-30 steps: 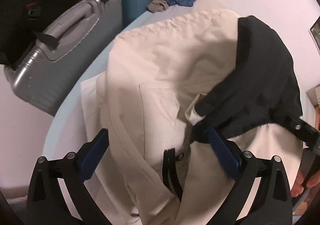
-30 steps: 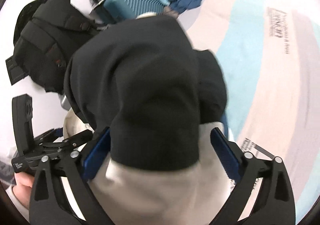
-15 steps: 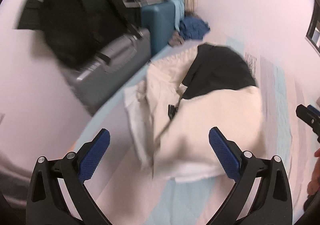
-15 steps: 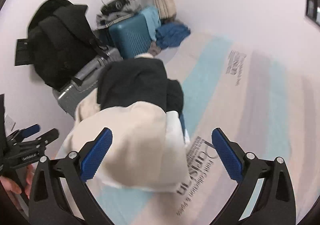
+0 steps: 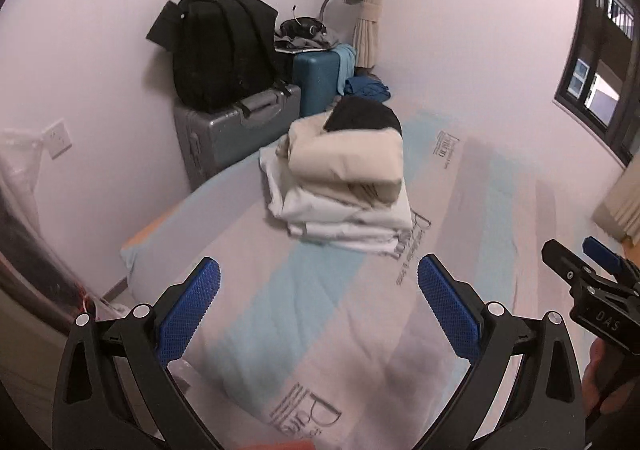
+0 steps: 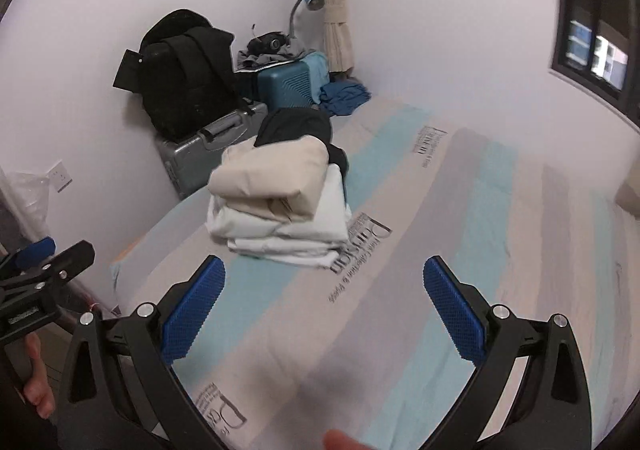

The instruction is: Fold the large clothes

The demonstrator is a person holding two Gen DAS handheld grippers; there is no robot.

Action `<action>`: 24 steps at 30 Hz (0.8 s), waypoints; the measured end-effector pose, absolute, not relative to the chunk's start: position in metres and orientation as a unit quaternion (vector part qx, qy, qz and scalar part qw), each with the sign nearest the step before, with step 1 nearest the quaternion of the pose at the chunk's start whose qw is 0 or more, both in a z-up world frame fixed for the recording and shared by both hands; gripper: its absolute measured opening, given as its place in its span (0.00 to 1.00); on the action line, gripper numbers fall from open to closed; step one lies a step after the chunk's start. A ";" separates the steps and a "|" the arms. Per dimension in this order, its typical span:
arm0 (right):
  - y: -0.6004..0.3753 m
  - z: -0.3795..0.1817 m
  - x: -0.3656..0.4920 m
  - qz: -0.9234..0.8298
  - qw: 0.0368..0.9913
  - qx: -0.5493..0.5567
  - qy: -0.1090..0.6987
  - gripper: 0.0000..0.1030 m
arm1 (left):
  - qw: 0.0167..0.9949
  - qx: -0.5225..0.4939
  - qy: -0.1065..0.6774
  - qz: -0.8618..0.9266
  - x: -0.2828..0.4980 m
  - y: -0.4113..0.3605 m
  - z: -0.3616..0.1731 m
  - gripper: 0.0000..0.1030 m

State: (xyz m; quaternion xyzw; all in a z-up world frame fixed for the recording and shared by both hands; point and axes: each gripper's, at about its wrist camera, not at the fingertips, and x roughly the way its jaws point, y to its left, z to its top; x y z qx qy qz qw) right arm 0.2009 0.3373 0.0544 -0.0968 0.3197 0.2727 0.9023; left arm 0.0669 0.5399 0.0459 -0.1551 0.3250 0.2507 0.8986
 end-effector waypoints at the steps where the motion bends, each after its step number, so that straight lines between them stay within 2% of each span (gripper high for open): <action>1: 0.332 0.046 0.193 0.266 0.905 -0.093 0.319 0.93 | 0.899 -0.146 0.328 0.252 0.063 0.535 0.038 0.94; 6: 0.319 0.004 0.155 0.235 0.917 -0.102 0.305 0.93 | 0.910 -0.121 0.332 0.216 0.041 0.522 -0.008 0.94; 10: 0.315 -0.012 0.138 0.222 0.922 -0.097 0.302 0.93 | 0.916 -0.106 0.328 0.205 0.032 0.517 -0.025 0.94; 24: 0.318 -0.020 0.111 0.221 0.925 -0.095 0.294 0.93 | 0.918 -0.109 0.324 0.202 0.015 0.517 -0.031 0.94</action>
